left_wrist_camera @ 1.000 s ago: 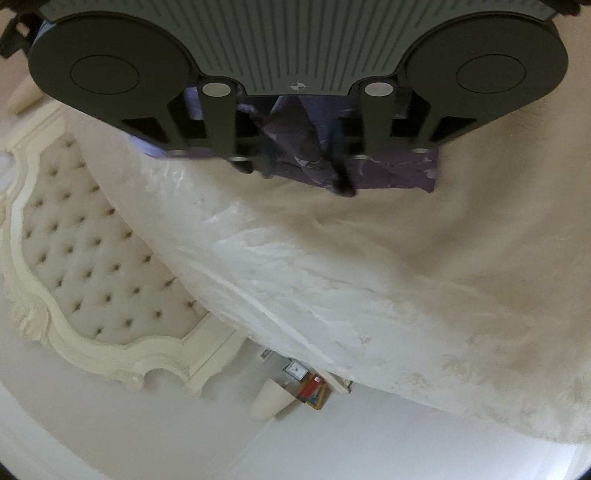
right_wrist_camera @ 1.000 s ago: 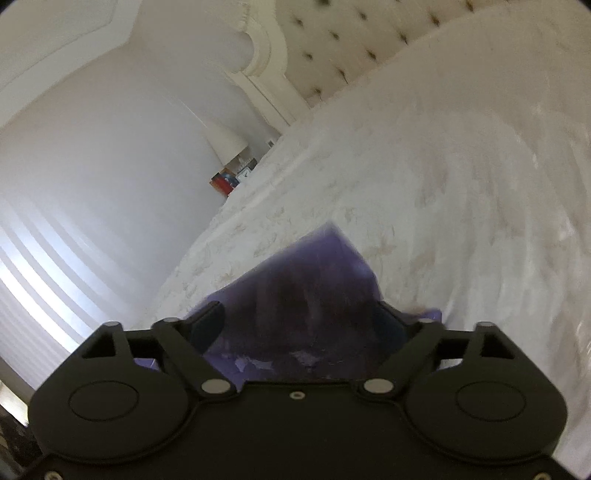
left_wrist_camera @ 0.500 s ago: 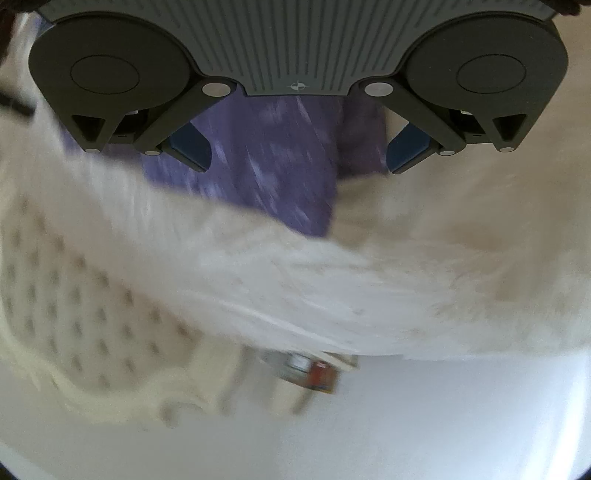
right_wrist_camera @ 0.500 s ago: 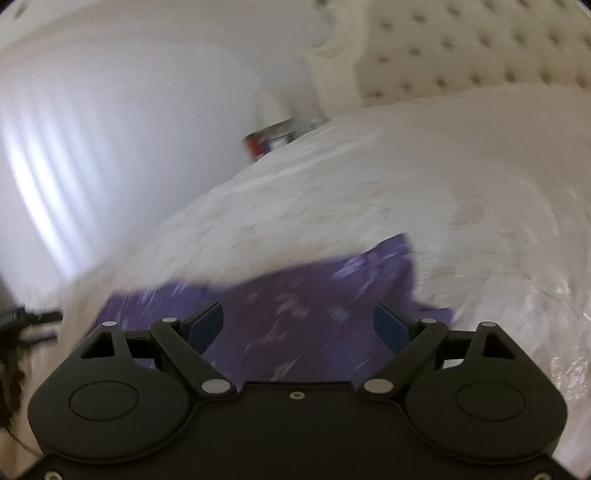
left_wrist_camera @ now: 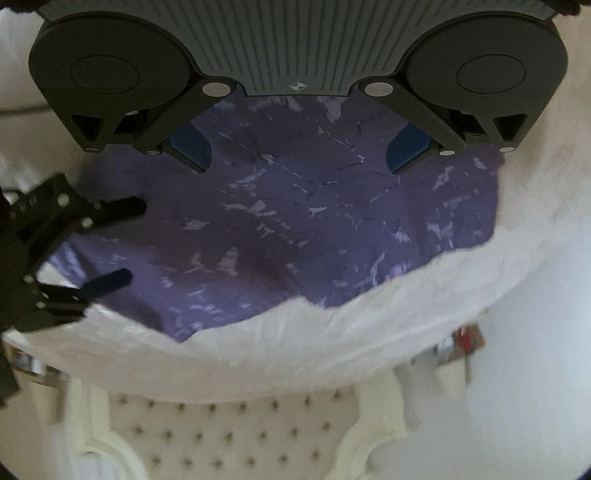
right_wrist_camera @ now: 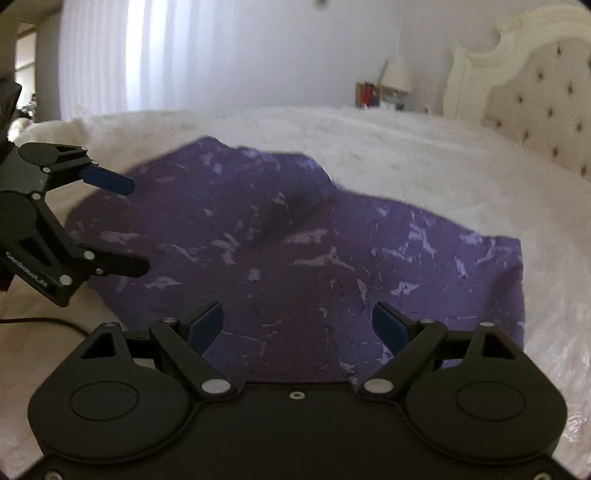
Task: Fold large clothes
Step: 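Lay the hem over the collar end with both grippers and release, then press the folded jacket flat with both open grippers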
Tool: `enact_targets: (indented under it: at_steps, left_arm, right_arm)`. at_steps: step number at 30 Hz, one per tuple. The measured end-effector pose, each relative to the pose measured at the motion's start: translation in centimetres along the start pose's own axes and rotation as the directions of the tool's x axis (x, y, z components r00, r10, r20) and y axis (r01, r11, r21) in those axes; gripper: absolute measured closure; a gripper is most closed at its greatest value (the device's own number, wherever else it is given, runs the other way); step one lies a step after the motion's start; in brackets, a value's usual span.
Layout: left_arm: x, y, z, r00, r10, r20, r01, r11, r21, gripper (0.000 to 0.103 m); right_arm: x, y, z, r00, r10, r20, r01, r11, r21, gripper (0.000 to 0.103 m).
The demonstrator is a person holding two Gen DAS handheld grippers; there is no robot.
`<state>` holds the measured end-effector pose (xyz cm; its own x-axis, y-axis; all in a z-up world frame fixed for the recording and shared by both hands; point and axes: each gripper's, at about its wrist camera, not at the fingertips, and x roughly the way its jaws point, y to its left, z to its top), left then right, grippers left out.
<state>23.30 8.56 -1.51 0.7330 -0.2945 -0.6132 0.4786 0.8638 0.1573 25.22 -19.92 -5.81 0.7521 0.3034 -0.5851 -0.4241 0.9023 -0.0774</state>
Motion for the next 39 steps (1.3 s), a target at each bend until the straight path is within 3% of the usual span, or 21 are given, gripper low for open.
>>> enact_targets:
  at_steps: [4,6,13,15,18,22,27,34,39]
  left_arm:
    - [4.0,2.5,0.6,0.994,0.032,-0.105,-0.043,0.993,-0.111,0.0]
    - [5.3,3.8,1.1,0.991,0.055,-0.121,-0.073,0.987,-0.144,0.0]
    - [8.6,6.5,3.3,0.984,0.116,-0.138,-0.133,0.984,-0.122,0.0]
    - [9.1,7.4,3.4,0.977,0.157,-0.146,-0.178,0.974,-0.143,0.0]
    - [9.7,10.4,2.4,0.974,0.161,-0.161,-0.202,0.935,-0.292,0.0]
    - [9.8,12.9,0.3,0.982,0.131,-0.134,-0.176,0.888,-0.425,0.0]
    - [9.9,14.1,-1.4,0.991,0.118,-0.068,-0.136,0.848,-0.513,0.0]
    - [9.9,14.4,-1.0,0.989,0.114,-0.089,-0.144,0.843,-0.518,0.0]
    - [7.2,14.4,-1.4,0.991,0.088,-0.097,-0.126,0.848,-0.515,0.0]
  right_arm:
    - [2.6,-1.2,0.5,0.998,-0.042,-0.052,0.044,0.999,0.029,0.014]
    - [4.3,-2.2,1.2,0.995,-0.058,-0.076,0.062,0.997,0.055,0.011]
    - [7.8,-5.5,2.9,0.992,-0.102,-0.075,0.113,0.981,0.159,0.006]
    - [8.4,-6.5,3.0,0.99,-0.127,-0.068,0.138,0.97,0.202,0.007]
    - [9.0,-8.3,2.6,0.979,-0.188,-0.078,0.202,0.939,0.279,0.005]
    - [9.0,-11.4,0.8,0.974,-0.213,-0.075,0.224,0.866,0.448,0.005]
    - [8.8,-11.3,-0.8,0.971,-0.238,-0.025,0.223,0.857,0.466,0.004]
    - [9.2,-11.6,-0.5,0.975,-0.221,-0.035,0.211,0.858,0.468,0.002]
    - [7.6,-11.9,0.0,0.984,-0.163,-0.072,0.178,0.87,0.46,0.001]
